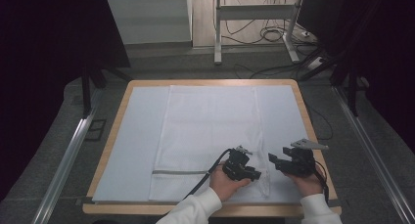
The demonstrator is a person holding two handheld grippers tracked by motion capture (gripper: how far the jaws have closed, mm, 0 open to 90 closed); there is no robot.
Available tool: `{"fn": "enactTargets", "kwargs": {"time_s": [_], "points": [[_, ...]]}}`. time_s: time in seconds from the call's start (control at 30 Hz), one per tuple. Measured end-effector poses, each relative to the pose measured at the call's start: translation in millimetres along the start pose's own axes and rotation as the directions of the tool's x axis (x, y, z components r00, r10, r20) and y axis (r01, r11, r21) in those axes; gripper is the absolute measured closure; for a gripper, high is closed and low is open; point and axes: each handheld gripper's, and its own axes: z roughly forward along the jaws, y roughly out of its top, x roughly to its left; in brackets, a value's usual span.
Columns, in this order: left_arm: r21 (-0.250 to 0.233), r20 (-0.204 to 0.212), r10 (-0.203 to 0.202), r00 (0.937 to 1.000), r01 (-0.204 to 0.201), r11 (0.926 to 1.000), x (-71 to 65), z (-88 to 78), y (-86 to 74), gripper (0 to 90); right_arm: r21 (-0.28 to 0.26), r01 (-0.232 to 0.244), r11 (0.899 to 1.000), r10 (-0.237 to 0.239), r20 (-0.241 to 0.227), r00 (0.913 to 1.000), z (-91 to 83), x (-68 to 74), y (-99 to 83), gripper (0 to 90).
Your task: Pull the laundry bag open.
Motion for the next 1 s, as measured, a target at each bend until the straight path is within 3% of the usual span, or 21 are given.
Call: {"fn": "enactTargets", "kwargs": {"time_s": [0.73, 1.0], "points": [[-0.008, -0.044, 0.035, 0.9984, -0.035, 0.9993, -8.1, 6.1, 1.7, 72.4, -0.006, -0.001, 1.000, 0.001, 0.007, 1.0000, -0.5, -0.7, 0.2, 32.5], [-0.011, -0.051, 0.041, 0.9978, -0.042, 0.9991, -5.7, 7.0, 1.4, 82.0, -0.008, -0.005, 1.000, 0.005, 0.009, 0.9999, -1.1, -1.1, 0.4, 32.5]]}}
